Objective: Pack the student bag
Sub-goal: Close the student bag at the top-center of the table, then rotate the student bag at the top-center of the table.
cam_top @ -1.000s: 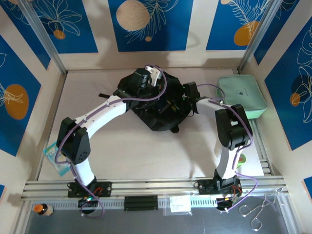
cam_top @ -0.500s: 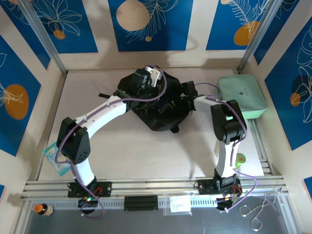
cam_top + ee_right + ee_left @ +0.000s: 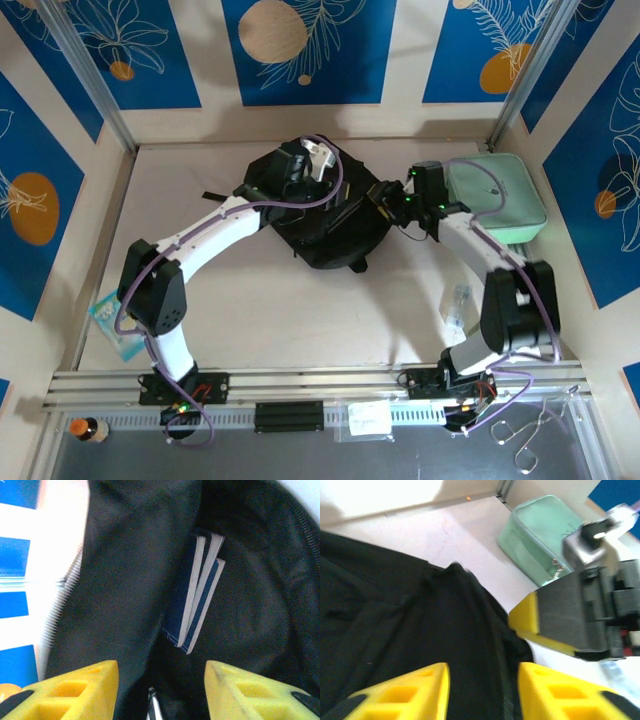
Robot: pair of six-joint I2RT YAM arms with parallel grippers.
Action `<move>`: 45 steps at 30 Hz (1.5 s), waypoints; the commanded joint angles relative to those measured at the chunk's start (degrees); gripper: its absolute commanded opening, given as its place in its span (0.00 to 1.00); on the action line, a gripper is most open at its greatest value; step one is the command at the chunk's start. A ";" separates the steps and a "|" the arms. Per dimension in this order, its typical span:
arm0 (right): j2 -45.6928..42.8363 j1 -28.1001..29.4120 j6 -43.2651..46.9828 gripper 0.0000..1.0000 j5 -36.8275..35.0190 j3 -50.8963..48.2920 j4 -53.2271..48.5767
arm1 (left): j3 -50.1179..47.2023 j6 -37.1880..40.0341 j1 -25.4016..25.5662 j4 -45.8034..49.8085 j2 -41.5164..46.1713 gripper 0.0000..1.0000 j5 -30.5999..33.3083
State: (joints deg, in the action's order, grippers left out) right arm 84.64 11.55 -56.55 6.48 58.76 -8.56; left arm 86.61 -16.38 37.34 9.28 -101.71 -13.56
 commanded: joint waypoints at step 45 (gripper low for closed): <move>-3.32 6.55 7.70 0.62 -7.80 0.08 -11.92 | -22.63 -37.95 -19.13 -11.81 -5.15 0.28 6.26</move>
State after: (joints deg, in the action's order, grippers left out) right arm 80.93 17.80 -49.06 -2.55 59.11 -20.25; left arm 62.52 -53.78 18.59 -2.59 -106.00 -8.45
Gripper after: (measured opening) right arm 0.621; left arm 0.265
